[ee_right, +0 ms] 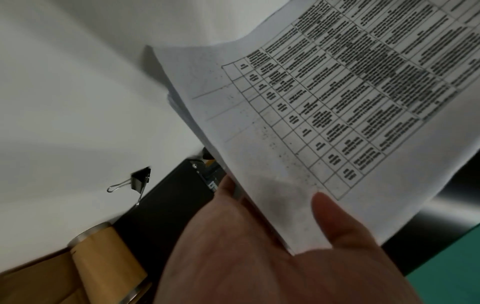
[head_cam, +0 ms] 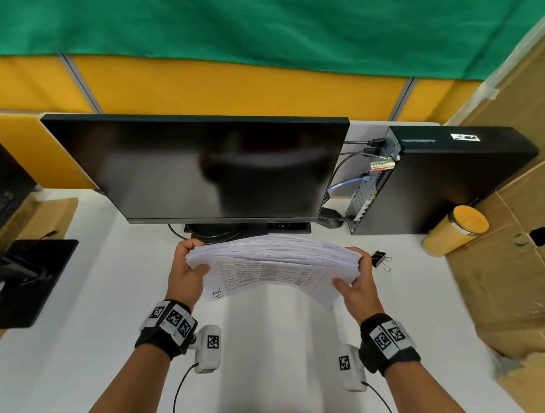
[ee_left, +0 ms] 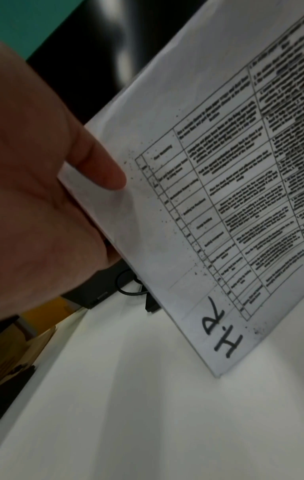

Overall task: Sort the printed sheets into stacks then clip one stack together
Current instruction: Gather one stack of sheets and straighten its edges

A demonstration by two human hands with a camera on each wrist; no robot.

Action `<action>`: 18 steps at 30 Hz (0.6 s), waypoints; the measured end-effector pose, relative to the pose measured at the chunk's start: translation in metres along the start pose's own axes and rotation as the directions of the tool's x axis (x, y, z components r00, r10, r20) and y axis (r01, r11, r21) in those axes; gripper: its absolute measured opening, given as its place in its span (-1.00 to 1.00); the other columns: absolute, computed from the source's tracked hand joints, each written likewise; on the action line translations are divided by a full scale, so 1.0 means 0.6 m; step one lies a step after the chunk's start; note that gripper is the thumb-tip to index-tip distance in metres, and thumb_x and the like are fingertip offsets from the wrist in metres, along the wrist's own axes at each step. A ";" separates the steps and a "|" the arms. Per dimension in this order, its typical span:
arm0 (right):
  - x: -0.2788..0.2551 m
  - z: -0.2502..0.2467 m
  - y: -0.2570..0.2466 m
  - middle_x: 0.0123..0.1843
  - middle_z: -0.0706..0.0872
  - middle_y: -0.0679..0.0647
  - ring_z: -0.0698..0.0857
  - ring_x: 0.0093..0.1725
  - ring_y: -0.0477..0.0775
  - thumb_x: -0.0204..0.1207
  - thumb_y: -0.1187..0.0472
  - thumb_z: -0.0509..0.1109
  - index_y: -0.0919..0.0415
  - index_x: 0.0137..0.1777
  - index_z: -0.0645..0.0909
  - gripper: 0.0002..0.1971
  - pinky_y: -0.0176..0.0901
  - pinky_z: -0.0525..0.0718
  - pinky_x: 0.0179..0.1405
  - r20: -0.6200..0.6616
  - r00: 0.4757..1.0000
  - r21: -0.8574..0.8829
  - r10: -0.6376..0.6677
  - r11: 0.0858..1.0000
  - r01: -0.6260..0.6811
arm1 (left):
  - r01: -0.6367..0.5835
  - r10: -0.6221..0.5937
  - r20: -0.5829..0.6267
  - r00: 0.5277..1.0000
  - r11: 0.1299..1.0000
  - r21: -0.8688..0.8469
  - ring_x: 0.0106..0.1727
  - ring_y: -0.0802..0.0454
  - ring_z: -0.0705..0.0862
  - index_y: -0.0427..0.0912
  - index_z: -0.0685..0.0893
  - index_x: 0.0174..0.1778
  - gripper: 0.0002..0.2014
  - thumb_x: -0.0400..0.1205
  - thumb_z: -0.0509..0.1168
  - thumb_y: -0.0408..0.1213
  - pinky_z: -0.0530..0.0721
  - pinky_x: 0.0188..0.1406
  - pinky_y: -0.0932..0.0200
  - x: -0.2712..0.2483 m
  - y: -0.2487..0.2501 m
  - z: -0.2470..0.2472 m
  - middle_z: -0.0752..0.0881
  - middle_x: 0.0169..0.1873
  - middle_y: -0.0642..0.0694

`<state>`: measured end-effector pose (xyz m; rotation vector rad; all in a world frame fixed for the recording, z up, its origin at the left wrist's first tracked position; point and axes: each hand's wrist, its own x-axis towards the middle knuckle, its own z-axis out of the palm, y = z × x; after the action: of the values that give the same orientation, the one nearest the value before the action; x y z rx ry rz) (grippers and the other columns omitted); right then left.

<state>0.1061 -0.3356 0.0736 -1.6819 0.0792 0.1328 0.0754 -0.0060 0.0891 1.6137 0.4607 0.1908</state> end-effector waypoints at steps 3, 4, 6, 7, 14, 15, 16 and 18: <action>0.009 0.004 0.006 0.18 0.75 0.02 0.73 0.22 0.13 0.59 0.32 0.39 -0.11 0.19 0.52 -0.69 -0.19 0.69 0.03 -0.094 0.996 -0.118 -0.005 0.993 -0.006 | 0.030 -0.024 -0.057 0.998 0.994 0.110 0.11 -0.30 0.65 0.20 0.47 -0.01 -0.58 0.63 0.19 -0.54 0.74 0.03 -0.20 -0.001 -0.001 0.006 0.65 -0.02 -0.11; 0.011 0.006 0.005 0.15 0.77 0.01 0.75 0.20 0.12 0.60 0.28 0.38 -0.05 0.17 0.57 -0.76 -0.20 0.70 0.01 -0.113 0.994 -0.138 -0.010 0.990 -0.006 | 0.036 -0.027 -0.065 0.998 0.989 0.146 0.12 -0.29 0.65 0.18 0.44 0.05 -0.61 0.64 0.20 -0.52 0.74 0.02 -0.17 -0.001 -0.001 0.007 0.65 -0.01 -0.09; 0.013 0.010 -0.014 0.10 0.79 -0.03 0.77 0.15 0.07 0.62 0.28 0.37 0.01 0.14 0.61 -0.81 -0.20 0.72 0.00 -0.131 0.991 -0.176 -0.022 0.984 -0.001 | 0.029 -0.003 -0.099 0.995 0.964 0.263 0.18 -0.28 0.63 0.13 0.37 0.19 -0.58 0.63 0.28 -0.48 0.73 0.11 -0.20 0.001 0.006 0.009 0.60 0.11 -0.12; 0.014 0.012 -0.034 0.06 0.78 -0.07 0.76 0.11 -0.01 0.62 0.30 0.35 0.04 0.14 0.62 -0.82 -0.27 0.73 -0.04 -0.123 0.991 -0.222 -0.056 0.975 0.027 | -0.022 0.079 -0.134 0.988 0.925 0.380 0.27 -0.29 0.59 0.11 0.34 0.28 -0.51 0.59 0.36 -0.43 0.66 0.23 -0.25 0.000 0.013 0.011 0.55 0.23 -0.13; 0.034 0.036 -0.243 -0.20 0.71 -0.05 0.67 -0.22 -0.06 0.56 0.35 0.38 0.19 0.07 0.63 -0.87 -0.42 0.52 -0.28 0.283 0.818 -0.584 -0.500 0.586 0.561 | -0.662 0.483 0.459 0.745 0.459 0.593 0.49 0.07 0.46 0.09 0.44 0.43 -0.43 0.52 0.35 0.17 0.38 0.46 -0.04 -0.030 0.170 0.095 0.54 0.40 0.09; 0.033 0.041 -0.266 -0.24 0.68 -0.05 0.66 -0.23 0.04 0.55 0.34 0.37 0.16 0.05 0.62 -0.87 -0.29 0.52 -0.30 0.354 0.786 -0.619 -0.507 0.503 0.603 | -0.683 0.474 0.494 0.729 0.456 0.570 0.30 0.04 0.62 0.09 0.49 0.34 -0.53 0.54 0.34 0.13 0.56 0.30 -0.04 -0.035 0.187 0.105 0.66 0.21 0.10; 0.028 0.047 -0.286 -0.26 0.66 -0.05 0.66 -0.24 0.11 0.53 0.32 0.35 0.13 0.03 0.60 -0.87 -0.17 0.52 -0.33 0.413 0.758 -0.645 -0.505 0.426 0.635 | -0.682 0.466 0.498 0.731 0.483 0.549 0.06 0.00 0.71 0.06 0.52 0.25 -0.62 0.56 0.33 0.07 0.67 0.04 -0.03 -0.038 0.200 0.111 0.73 0.00 0.07; 0.015 0.057 -0.318 -0.24 0.70 -0.02 0.69 -0.22 0.17 0.51 0.28 0.33 0.08 0.05 0.59 -0.84 -0.06 0.57 -0.29 0.494 0.706 -0.675 -0.507 0.287 0.679 | -0.659 0.478 0.454 0.752 0.562 0.499 -0.25 -0.07 0.68 -0.06 0.55 0.08 -0.75 0.59 0.32 -0.01 0.66 -0.29 -0.04 -0.044 0.215 0.117 0.71 -0.28 -0.01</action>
<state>0.1388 -0.2793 0.2567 -2.5366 -0.9410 -0.3214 0.1022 -0.0851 0.2126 2.4069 -0.3007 0.3256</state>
